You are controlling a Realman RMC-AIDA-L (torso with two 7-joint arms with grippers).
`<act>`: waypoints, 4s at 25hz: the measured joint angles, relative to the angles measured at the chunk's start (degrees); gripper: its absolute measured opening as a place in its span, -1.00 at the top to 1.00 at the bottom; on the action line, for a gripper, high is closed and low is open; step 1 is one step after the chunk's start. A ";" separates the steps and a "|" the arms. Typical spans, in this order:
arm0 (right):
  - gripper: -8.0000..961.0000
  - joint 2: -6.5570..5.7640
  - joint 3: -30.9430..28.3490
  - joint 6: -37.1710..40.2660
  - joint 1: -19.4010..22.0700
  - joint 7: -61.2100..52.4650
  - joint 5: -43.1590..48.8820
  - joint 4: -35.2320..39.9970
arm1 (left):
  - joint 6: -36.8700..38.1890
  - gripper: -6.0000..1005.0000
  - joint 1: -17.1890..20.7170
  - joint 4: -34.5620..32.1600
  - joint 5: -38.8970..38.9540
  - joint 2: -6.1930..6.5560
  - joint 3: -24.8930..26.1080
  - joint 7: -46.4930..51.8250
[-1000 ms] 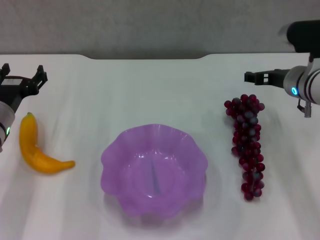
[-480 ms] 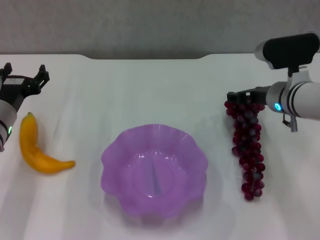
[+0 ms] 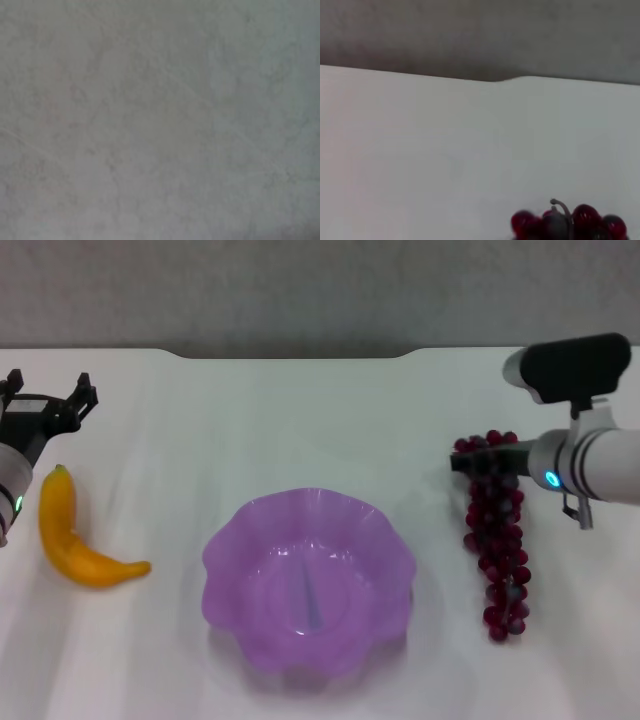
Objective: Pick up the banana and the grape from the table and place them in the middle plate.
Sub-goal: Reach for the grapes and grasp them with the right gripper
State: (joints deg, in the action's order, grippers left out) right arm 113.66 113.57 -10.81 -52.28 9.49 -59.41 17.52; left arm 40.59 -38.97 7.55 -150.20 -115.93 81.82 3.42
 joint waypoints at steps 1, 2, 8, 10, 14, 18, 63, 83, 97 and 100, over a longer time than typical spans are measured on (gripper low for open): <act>-0.79 -0.37 -0.40 -0.07 0.61 0.00 0.00 0.16 | 0.00 -0.77 0.04 -0.01 0.00 0.00 0.04 0.00; -0.79 -0.72 -0.82 -0.08 1.15 0.00 0.00 0.32 | 0.00 -0.77 0.11 -0.03 0.00 0.00 0.09 0.00; -0.79 -2.75 -3.77 0.04 4.71 0.82 0.00 3.47 | 0.02 -0.77 0.20 -0.08 0.00 0.00 0.14 0.00; -0.79 -2.71 -5.03 0.03 5.11 2.28 0.00 4.02 | 0.01 -0.77 0.16 -0.08 0.00 0.00 0.01 0.00; -0.79 -1.89 -6.56 0.09 5.27 4.57 0.00 3.89 | 0.01 -0.77 -0.06 -0.04 0.00 -0.13 -0.33 0.00; -0.79 -1.10 -6.96 0.70 5.89 5.30 0.00 3.92 | 0.01 -0.76 -0.17 -0.01 0.00 -0.23 -0.42 0.00; -0.80 1.65 -6.43 10.75 11.40 9.68 1.26 2.68 | -0.08 -0.76 -0.40 0.31 -0.09 -0.45 -0.52 0.00; -0.80 1.95 -3.21 12.58 11.39 8.38 -4.41 4.72 | -0.08 -0.75 -0.99 0.37 -0.09 -0.51 -0.61 0.00; -0.80 1.44 -3.50 6.52 11.90 7.85 -4.22 3.52 | -0.07 -0.75 -0.59 0.02 -0.04 -0.53 -0.61 0.00; -0.80 1.43 -3.19 6.11 11.74 7.96 -4.01 2.92 | -0.07 -0.75 -0.60 0.06 -0.05 -0.52 -0.61 0.00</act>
State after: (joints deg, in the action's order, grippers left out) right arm 115.10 110.37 -4.70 -40.54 17.46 -63.42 20.44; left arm 40.52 -39.58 7.61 -150.26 -116.45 81.21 3.42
